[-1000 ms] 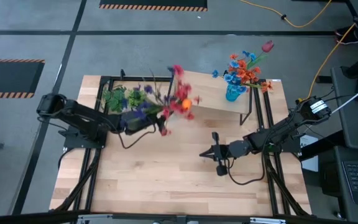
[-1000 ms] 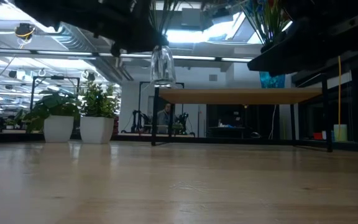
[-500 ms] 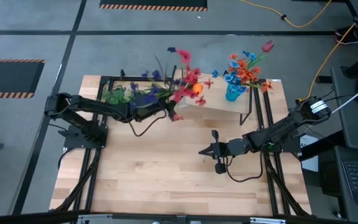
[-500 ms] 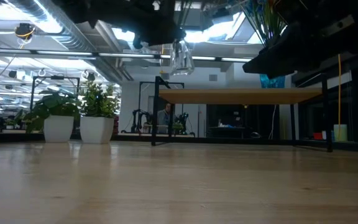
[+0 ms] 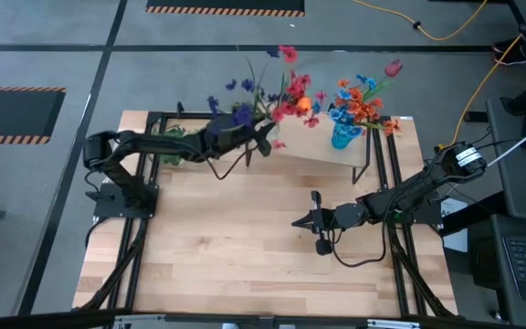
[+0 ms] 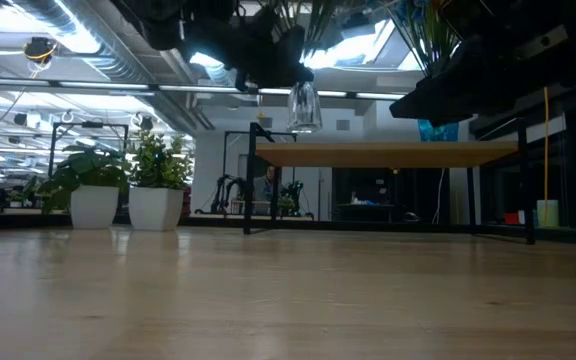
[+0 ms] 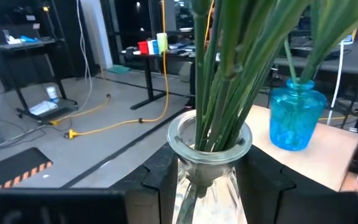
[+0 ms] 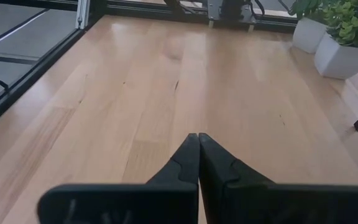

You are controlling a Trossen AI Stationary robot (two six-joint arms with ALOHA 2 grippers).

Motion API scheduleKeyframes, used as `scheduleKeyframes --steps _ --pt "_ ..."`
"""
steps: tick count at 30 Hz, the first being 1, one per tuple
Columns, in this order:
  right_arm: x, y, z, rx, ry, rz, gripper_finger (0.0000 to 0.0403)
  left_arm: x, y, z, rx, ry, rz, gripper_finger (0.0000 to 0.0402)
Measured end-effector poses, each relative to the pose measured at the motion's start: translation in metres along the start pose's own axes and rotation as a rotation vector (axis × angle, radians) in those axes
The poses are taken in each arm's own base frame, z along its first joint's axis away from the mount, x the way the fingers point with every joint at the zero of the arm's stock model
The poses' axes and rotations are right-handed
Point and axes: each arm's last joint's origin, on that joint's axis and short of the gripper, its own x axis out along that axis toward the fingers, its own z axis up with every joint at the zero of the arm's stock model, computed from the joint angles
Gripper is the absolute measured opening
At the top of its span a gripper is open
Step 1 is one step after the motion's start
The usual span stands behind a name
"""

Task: Pick and place flowers into a vace then onto a shelf
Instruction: Put the transparent vase with the flowers on the shelf

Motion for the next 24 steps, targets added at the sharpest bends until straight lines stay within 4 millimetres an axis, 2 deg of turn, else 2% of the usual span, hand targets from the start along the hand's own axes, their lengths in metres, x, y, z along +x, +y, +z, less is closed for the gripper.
scheduleKeyframes --steps 10,24 --pt "0.0 0.0 -0.001 -0.004 0.01 -0.002 0.0001 0.031 0.015 -0.011 0.011 0.074 0.017 0.0123" --pt "0.0 0.0 -0.002 -0.009 0.019 -0.003 0.0001 0.037 0.016 -0.015 0.021 0.09 0.028 0.0123"
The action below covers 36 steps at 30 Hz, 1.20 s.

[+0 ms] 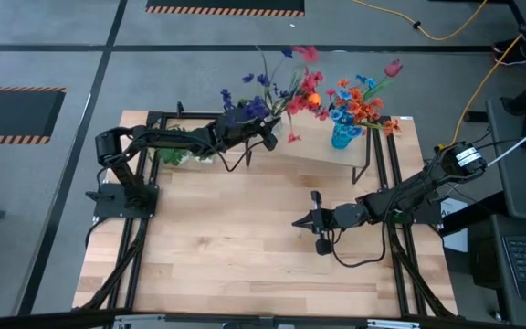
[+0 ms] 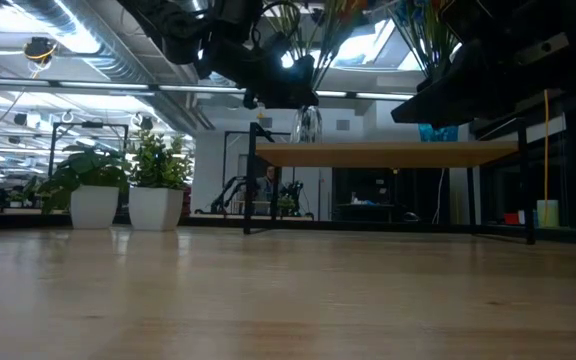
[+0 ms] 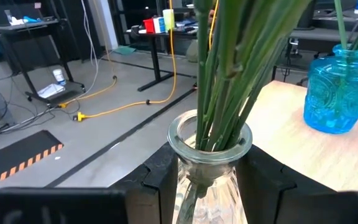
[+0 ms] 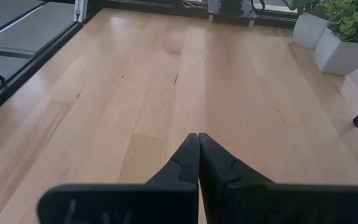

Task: Pick and place flowers into a vace then onto a shelf
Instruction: Put the transparent vase with the flowers on the shelf, then return to Home Position

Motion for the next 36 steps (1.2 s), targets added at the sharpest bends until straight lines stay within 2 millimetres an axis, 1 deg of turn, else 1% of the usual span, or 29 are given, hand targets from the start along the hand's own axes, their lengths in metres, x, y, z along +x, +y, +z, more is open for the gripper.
scheduleKeyframes --steps 3,9,13,19,26,30,36 --pt "0.0 0.0 0.0 0.0 0.0 0.0 0.0001 0.0 0.0 0.0 -0.008 0.006 0.008 0.0125" --pt "0.0 0.0 0.0 0.0 0.0 0.0 0.0001 0.0 0.0 -0.001 -0.002 0.013 0.007 0.0196" --pt "0.0 0.0 0.0 0.0 0.0 0.0 0.0001 0.0 0.0 -0.001 -0.002 0.013 0.007 0.022" --pt "0.0 0.0 0.0 0.003 0.0 0.0 0.0001 -0.002 0.0 0.001 0.022 0.009 0.006 0.0228" --pt "0.0 0.0 0.0 0.003 0.003 0.001 0.0007 -0.013 0.003 0.016 0.016 -0.02 -0.018 0.023" --pt "0.0 0.0 0.0 0.003 0.004 0.001 0.0013 -0.022 0.002 0.017 0.06 0.041 -0.04 0.023" --pt "0.0 0.0 -0.001 0.001 0.011 0.0 0.0008 -0.041 -0.009 0.023 0.166 0.102 -0.054 0.023"
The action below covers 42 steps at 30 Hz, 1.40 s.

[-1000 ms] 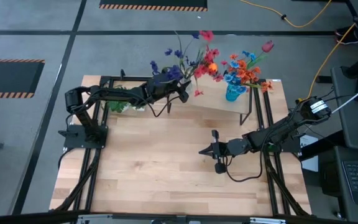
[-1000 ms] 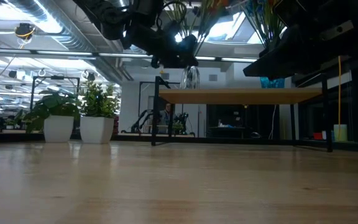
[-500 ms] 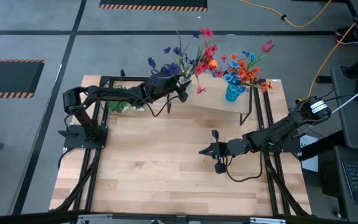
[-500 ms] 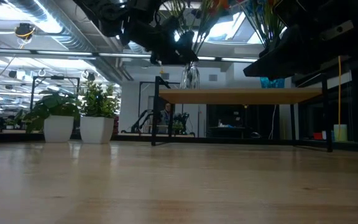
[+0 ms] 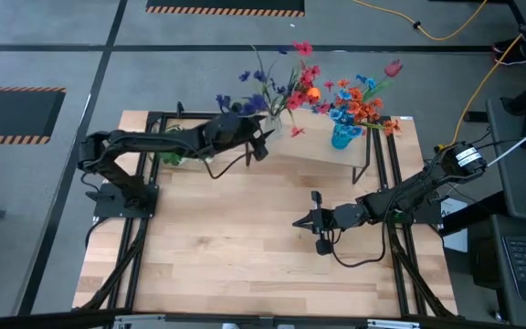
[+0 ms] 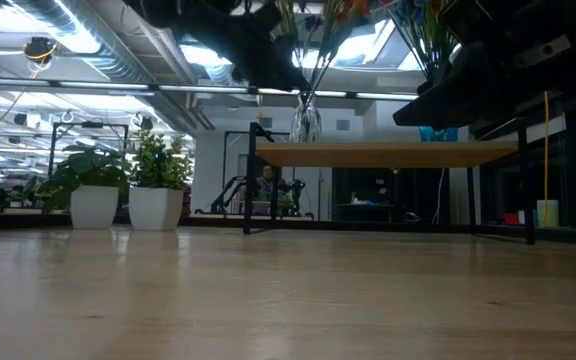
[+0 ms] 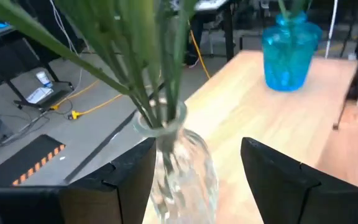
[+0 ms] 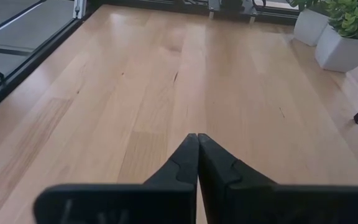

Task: Pick and place flowers into a vace then onto a shelf
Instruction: Return to Home Position

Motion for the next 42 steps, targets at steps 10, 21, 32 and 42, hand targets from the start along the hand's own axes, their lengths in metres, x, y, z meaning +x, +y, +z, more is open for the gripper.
scheduleKeyframes --steps 10,21,32,42 --pt "0.0 0.0 -0.001 0.003 0.007 0.0 0.0013 -0.036 -0.011 -0.012 0.014 0.017 0.012 0.0218" --pt "-0.001 0.0 0.001 0.004 0.0 0.0 0.0011 -0.078 -0.031 -0.065 -0.064 -0.042 -0.056 0.0178" --pt "-0.041 -0.025 0.033 0.057 -0.103 -0.049 0.0002 -0.146 -0.033 -0.111 -0.072 -0.222 -0.304 0.0044" --pt "-0.085 -0.047 0.046 0.043 -0.133 -0.071 0.0002 -0.175 -0.016 -0.154 -0.127 -0.308 -0.445 0.0002"
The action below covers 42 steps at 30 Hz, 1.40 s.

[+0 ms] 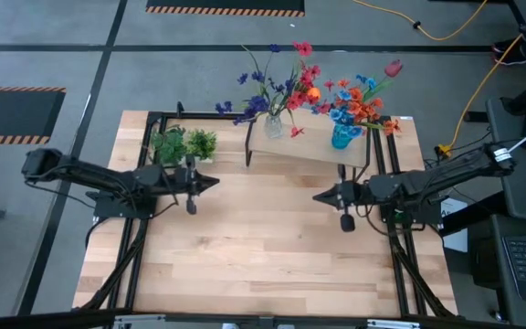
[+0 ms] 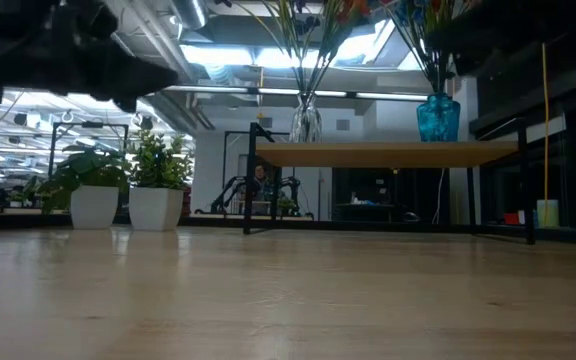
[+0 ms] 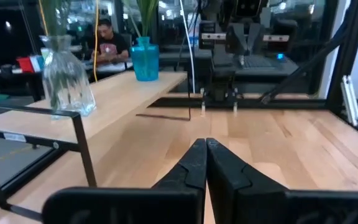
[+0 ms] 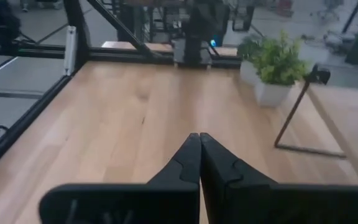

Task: Pick and place flowers into a vace then onto a shelf
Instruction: Return to Home Position

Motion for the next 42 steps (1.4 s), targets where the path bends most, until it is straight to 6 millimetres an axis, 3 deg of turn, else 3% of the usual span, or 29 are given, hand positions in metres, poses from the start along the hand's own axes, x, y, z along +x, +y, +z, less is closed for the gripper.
scheduleKeyframes --steps 5,13,23,42 --pt "-0.01 -0.003 0.004 -0.058 -0.019 0.006 0.0002 -0.015 0.003 -0.015 -0.005 -0.027 0.004 0.0002" --pt "-0.021 -0.007 0.006 -0.06 -0.033 -0.005 0.0002 -0.024 0.005 -0.013 0.022 -0.011 0.015 0.0003" --pt "-0.032 -0.012 -0.028 -0.039 -0.082 -0.01 0.0001 -0.036 0.009 -0.011 0.048 -0.013 0.058 0.0002" --pt "-0.071 -0.019 -0.033 -0.081 -0.19 0.081 0.0001 -0.057 0.015 -0.01 0.074 -0.053 0.122 0.0002"
